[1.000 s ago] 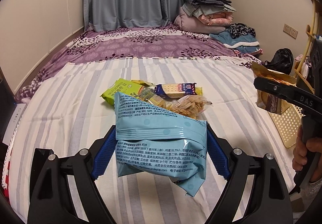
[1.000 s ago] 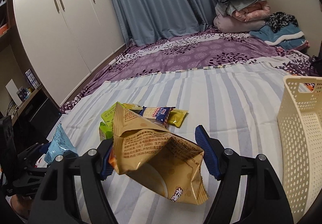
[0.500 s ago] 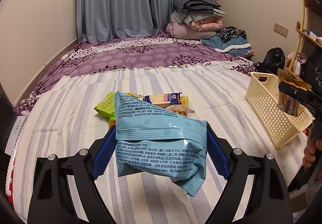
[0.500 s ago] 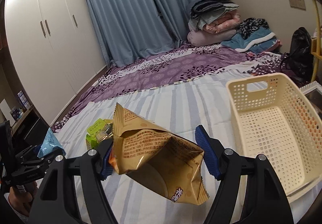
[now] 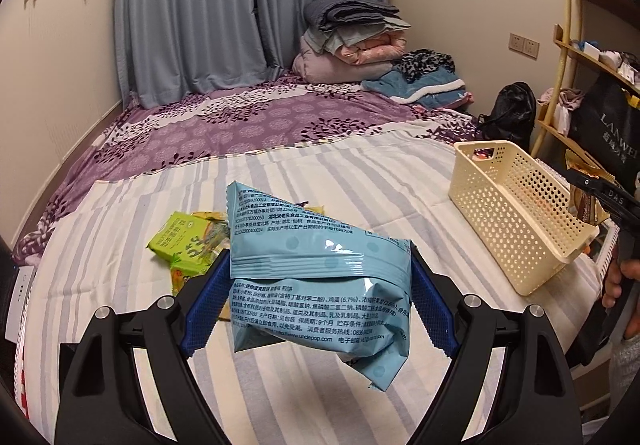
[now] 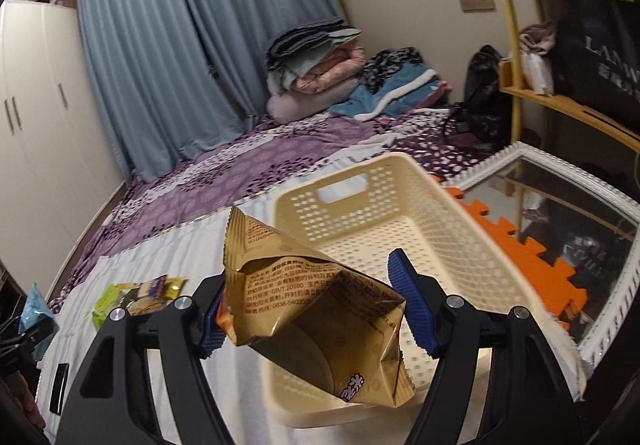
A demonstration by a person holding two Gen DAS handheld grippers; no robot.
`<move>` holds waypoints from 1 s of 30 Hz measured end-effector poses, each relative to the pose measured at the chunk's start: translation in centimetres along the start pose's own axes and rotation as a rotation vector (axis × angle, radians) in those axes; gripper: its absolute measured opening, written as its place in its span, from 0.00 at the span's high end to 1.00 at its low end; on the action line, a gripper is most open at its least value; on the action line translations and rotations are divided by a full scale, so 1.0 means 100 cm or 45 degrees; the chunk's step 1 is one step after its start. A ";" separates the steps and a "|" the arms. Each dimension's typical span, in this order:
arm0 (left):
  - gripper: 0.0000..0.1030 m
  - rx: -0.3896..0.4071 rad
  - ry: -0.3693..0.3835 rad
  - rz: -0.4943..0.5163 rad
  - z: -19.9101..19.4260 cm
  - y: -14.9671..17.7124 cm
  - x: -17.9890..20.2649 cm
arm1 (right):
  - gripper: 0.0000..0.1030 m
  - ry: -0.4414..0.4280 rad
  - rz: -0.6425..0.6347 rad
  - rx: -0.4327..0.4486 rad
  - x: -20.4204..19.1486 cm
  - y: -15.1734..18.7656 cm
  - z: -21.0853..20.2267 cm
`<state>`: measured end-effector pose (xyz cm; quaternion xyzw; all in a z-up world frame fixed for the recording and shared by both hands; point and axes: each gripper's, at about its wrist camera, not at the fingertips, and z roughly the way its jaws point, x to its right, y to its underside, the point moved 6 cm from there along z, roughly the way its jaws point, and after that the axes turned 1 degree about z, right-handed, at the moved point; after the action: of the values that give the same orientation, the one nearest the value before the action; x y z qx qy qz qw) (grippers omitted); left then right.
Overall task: Organize snacks
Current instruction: 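Carry the tan bag to the cream basket and release it with the right gripper, then carry the light blue bag over the basket and open the left gripper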
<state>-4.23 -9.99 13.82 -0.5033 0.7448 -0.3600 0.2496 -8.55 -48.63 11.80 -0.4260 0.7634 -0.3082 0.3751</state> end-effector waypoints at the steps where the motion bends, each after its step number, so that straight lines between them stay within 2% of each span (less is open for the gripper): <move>1: 0.18 0.000 0.005 0.007 0.000 -0.001 0.004 | 0.30 0.023 0.009 -0.006 0.008 0.000 0.004; 8: 0.18 0.000 0.011 0.043 0.001 -0.008 0.020 | 0.29 0.102 0.043 -0.042 0.038 0.006 0.021; 11: 0.18 -0.004 0.006 0.056 0.001 -0.010 0.026 | 0.17 0.089 0.068 -0.032 0.046 0.008 0.022; 17: 0.18 -0.011 0.028 0.094 0.007 -0.018 0.044 | 0.17 0.090 0.072 0.006 0.053 0.003 0.014; 24: 0.18 -0.010 0.113 0.164 0.018 -0.033 0.083 | 0.17 0.112 0.126 0.076 0.074 -0.005 -0.010; 30: 0.18 -0.008 0.261 0.246 0.033 -0.053 0.142 | 0.16 0.146 0.157 0.119 0.094 -0.009 -0.031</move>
<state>-4.01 -25.35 15.77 -0.3907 0.8125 -0.3815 0.2042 -14.15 -56.87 11.23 -0.3418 0.7932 -0.3436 0.3686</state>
